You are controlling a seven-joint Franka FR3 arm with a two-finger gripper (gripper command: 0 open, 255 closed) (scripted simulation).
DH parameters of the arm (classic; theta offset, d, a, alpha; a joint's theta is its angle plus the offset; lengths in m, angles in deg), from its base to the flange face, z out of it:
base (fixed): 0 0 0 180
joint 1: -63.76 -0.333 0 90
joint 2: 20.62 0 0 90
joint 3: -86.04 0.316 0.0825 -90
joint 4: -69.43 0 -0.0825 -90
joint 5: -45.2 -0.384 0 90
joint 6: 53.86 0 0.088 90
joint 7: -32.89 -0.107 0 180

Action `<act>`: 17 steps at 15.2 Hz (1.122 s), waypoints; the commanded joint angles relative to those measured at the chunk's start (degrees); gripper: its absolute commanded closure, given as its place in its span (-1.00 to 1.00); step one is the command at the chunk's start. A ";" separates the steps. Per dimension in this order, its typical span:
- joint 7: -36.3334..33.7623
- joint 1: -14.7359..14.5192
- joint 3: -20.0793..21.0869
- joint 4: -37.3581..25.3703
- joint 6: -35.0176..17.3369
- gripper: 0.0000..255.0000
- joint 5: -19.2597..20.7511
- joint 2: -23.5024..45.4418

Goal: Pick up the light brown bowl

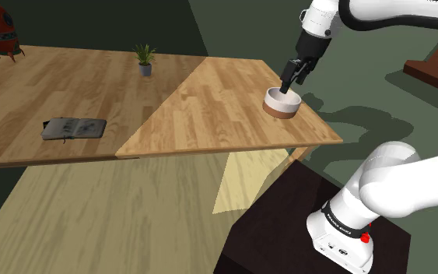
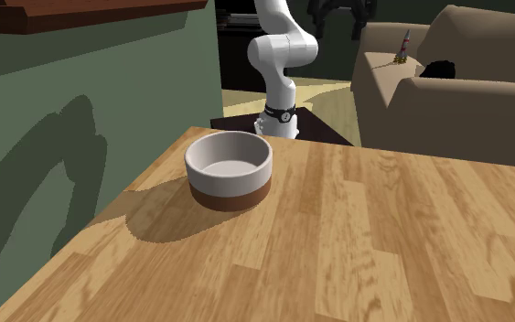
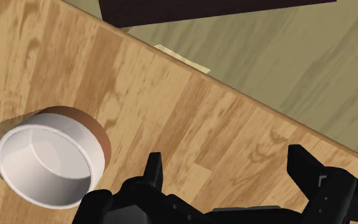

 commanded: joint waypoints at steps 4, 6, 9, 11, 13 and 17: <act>3.01 1.09 -3.53 1.13 -4.33 -1.00 1.11 2.88; 5.03 1.73 -5.88 1.51 -7.22 -1.00 1.68 5.21; 8.16 2.53 -9.41 1.50 -11.50 -1.00 2.18 9.28; 10.34 2.93 -11.74 1.11 -14.28 -1.00 2.20 12.35; 12.64 3.21 -14.05 0.41 -16.98 -1.00 1.90 15.68; 17.71 3.36 -18.64 -1.90 -21.94 -1.00 0.16 23.08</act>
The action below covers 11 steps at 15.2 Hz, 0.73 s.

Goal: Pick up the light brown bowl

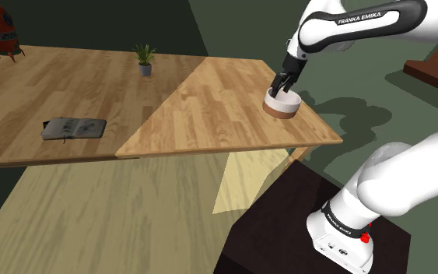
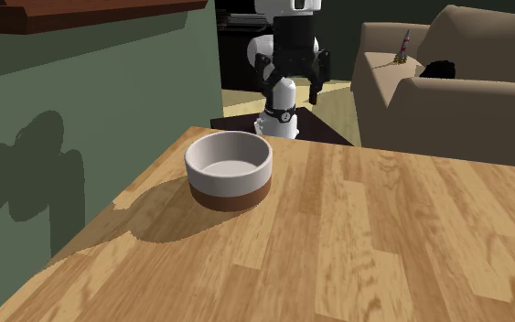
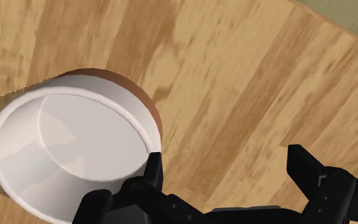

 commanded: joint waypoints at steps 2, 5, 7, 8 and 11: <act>4.41 0.11 -3.48 -2.11 -3.20 -1.00 -1.98 5.55; 9.21 -0.01 -6.56 -5.09 -6.00 -1.00 -5.42 12.02; 10.36 0.03 -7.09 -5.26 -7.22 -1.00 -6.40 13.64; 10.56 0.02 -7.16 -4.82 -8.01 -1.00 -6.60 14.01; 11.20 -0.06 -7.38 -3.55 -10.36 -1.00 -7.29 15.23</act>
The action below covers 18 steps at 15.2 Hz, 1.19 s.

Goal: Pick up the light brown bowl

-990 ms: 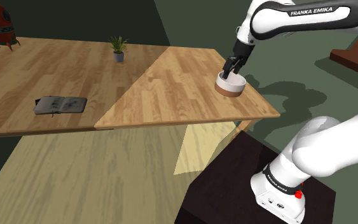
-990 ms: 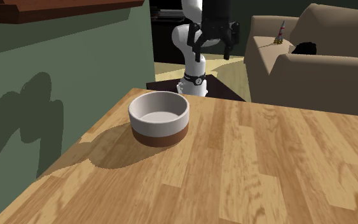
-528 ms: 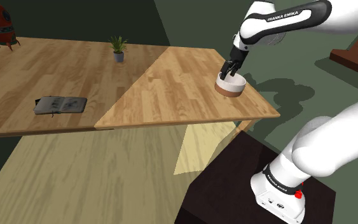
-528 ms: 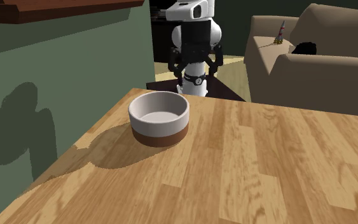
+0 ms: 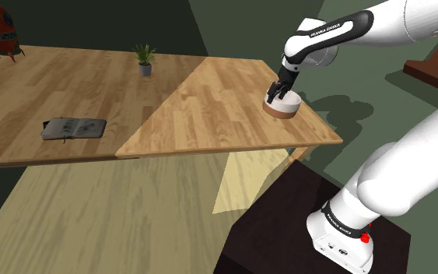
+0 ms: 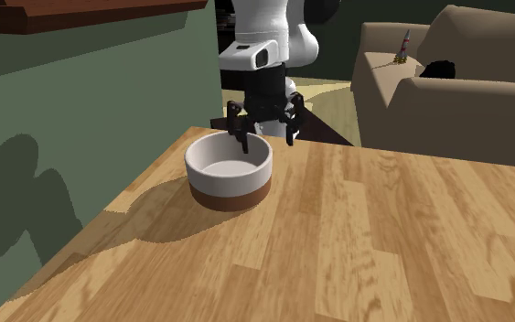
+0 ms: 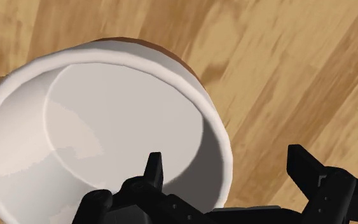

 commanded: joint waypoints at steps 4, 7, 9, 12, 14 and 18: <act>0.89 -0.08 -0.28 1.59 -2.90 -1.00 -0.89 1.43; 0.98 -0.08 -0.32 1.51 -2.99 1.00 -0.99 1.62; 1.02 -0.07 -0.33 1.52 -3.00 1.00 -0.99 1.62; 1.02 -0.08 -0.33 1.51 -3.02 1.00 -1.01 1.65; 0.89 -0.07 -0.28 1.59 -2.90 1.00 -0.89 1.44; -0.06 0.05 0.00 0.00 0.24 1.00 0.15 -0.31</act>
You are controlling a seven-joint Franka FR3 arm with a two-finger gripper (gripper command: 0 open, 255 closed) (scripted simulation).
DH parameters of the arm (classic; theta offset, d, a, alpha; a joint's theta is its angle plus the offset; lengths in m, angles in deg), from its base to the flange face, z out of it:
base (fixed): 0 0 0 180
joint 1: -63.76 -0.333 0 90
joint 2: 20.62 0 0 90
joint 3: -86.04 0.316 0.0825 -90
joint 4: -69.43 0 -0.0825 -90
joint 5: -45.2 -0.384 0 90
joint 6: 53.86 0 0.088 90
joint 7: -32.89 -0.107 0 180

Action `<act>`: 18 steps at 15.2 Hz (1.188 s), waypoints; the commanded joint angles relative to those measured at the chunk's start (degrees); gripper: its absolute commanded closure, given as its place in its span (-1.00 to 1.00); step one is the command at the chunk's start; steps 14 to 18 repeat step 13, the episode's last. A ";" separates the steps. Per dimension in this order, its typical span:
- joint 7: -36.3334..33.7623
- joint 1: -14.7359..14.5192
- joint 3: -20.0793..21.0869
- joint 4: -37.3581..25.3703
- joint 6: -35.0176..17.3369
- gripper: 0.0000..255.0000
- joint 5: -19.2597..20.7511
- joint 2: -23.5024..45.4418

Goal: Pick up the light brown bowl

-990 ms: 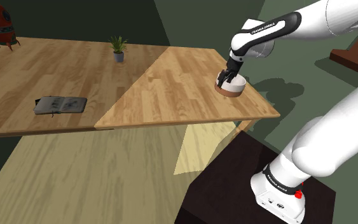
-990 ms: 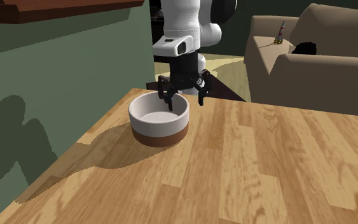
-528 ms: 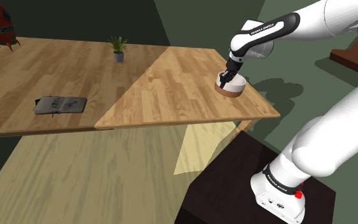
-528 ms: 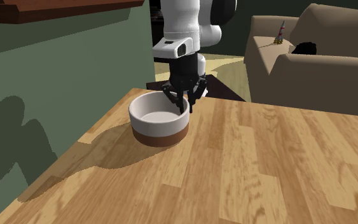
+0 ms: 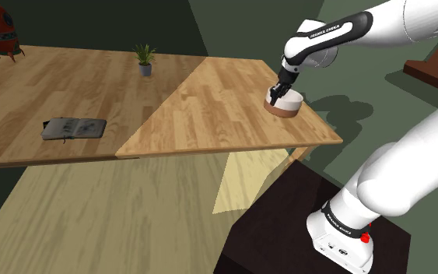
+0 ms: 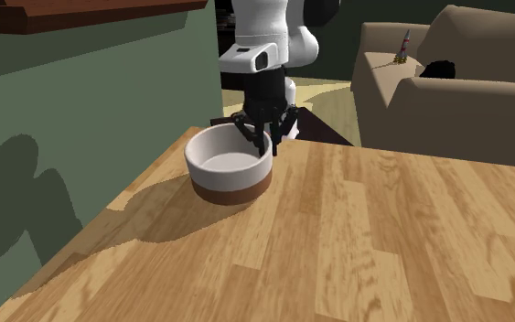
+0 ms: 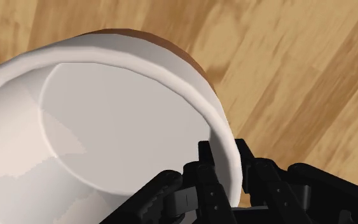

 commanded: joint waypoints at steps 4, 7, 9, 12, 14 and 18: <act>-0.98 0.13 0.35 -2.29 4.00 1.00 1.04 -1.91; -1.48 0.17 0.58 -3.75 6.35 1.00 1.52 -2.89; -1.78 0.20 0.73 -4.78 7.91 1.00 1.78 -3.47; -2.07 0.22 0.89 -5.93 9.58 1.00 2.03 -4.04; -2.06 0.21 0.89 -5.94 9.58 1.00 2.03 -4.03; -2.06 0.21 0.89 -5.94 9.58 1.00 2.03 -4.03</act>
